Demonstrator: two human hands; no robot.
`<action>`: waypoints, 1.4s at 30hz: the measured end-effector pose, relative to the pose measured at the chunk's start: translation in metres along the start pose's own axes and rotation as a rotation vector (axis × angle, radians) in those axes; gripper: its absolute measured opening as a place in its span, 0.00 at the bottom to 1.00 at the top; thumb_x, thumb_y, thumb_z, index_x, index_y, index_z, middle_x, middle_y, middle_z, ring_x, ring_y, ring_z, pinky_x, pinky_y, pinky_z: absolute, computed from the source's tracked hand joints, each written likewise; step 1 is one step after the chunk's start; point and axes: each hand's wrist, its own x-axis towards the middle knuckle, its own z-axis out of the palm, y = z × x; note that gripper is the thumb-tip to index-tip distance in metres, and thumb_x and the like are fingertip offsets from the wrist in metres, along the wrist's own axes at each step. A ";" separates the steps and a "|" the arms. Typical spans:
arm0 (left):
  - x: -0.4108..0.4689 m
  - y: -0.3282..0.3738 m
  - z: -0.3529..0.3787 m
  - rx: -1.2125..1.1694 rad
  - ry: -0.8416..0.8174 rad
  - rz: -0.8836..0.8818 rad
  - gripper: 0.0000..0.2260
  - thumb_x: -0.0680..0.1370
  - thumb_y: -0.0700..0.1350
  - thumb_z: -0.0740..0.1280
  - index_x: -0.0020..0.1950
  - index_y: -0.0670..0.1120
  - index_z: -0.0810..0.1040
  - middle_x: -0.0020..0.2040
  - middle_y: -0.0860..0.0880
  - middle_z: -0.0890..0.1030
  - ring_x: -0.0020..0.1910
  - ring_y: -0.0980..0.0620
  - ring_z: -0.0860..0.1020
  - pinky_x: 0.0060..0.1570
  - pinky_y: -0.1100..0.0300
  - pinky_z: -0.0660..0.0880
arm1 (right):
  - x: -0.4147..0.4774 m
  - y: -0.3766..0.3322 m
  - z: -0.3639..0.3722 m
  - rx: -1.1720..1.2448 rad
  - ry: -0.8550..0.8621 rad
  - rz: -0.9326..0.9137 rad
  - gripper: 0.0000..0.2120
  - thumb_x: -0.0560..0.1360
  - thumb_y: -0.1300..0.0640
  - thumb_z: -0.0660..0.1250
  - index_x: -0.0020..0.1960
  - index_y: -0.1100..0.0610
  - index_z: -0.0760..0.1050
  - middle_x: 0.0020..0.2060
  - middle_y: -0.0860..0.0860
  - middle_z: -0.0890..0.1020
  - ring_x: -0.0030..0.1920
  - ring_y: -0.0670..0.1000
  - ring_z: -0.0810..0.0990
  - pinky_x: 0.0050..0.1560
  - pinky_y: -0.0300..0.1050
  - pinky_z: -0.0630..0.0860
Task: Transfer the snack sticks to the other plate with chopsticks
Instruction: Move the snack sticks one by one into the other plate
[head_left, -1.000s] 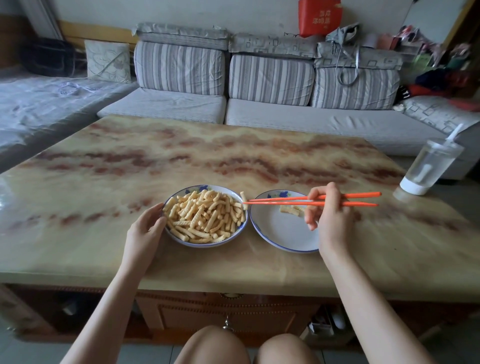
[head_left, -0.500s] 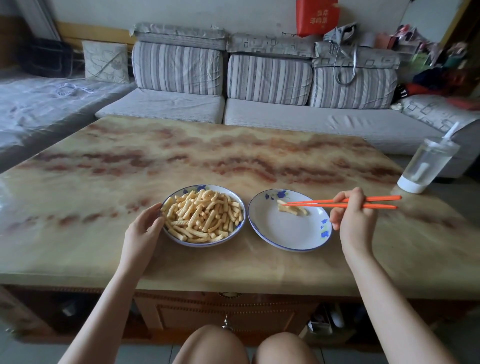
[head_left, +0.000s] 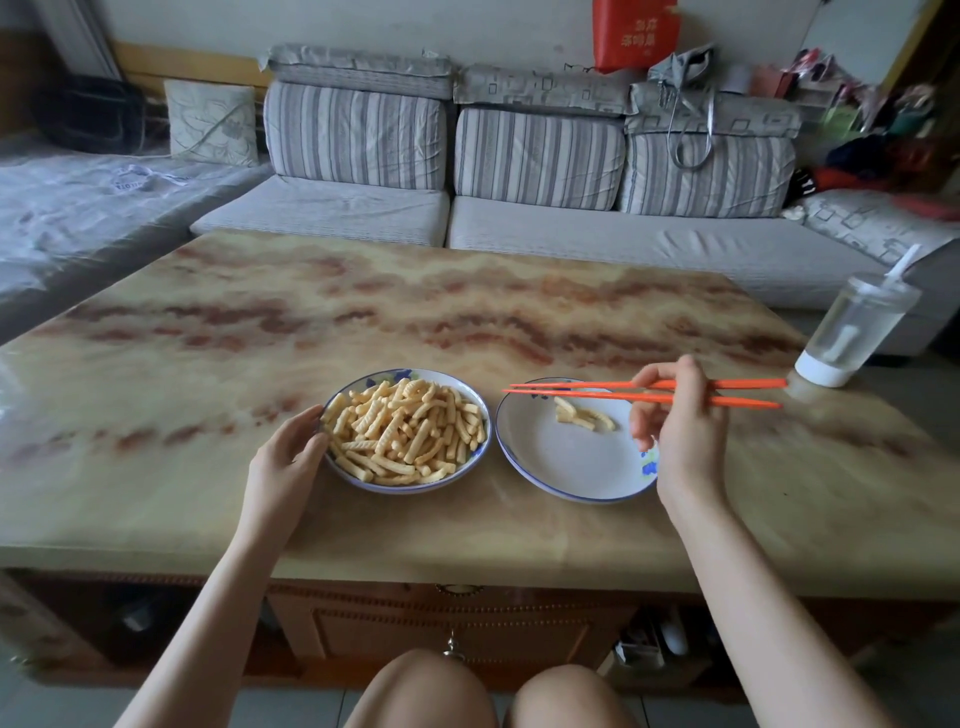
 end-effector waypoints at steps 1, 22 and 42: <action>0.000 0.000 0.000 -0.001 0.001 0.001 0.16 0.78 0.39 0.64 0.65 0.46 0.76 0.60 0.49 0.79 0.57 0.55 0.75 0.56 0.62 0.68 | -0.003 -0.001 0.006 -0.004 -0.045 -0.001 0.21 0.82 0.55 0.51 0.35 0.61 0.71 0.16 0.51 0.69 0.17 0.48 0.65 0.20 0.34 0.59; -0.003 0.004 0.000 -0.008 0.005 -0.001 0.16 0.78 0.39 0.64 0.65 0.46 0.76 0.59 0.50 0.79 0.56 0.57 0.74 0.53 0.65 0.67 | -0.025 0.020 0.032 -0.104 -0.243 -0.015 0.22 0.81 0.50 0.52 0.34 0.59 0.72 0.16 0.51 0.70 0.17 0.49 0.65 0.20 0.36 0.61; -0.001 0.001 0.001 0.013 0.007 0.025 0.16 0.78 0.38 0.63 0.65 0.45 0.77 0.60 0.49 0.79 0.58 0.55 0.74 0.56 0.64 0.67 | 0.007 0.004 -0.042 -0.176 0.152 -0.059 0.20 0.81 0.55 0.51 0.33 0.59 0.69 0.16 0.52 0.70 0.18 0.50 0.65 0.21 0.37 0.61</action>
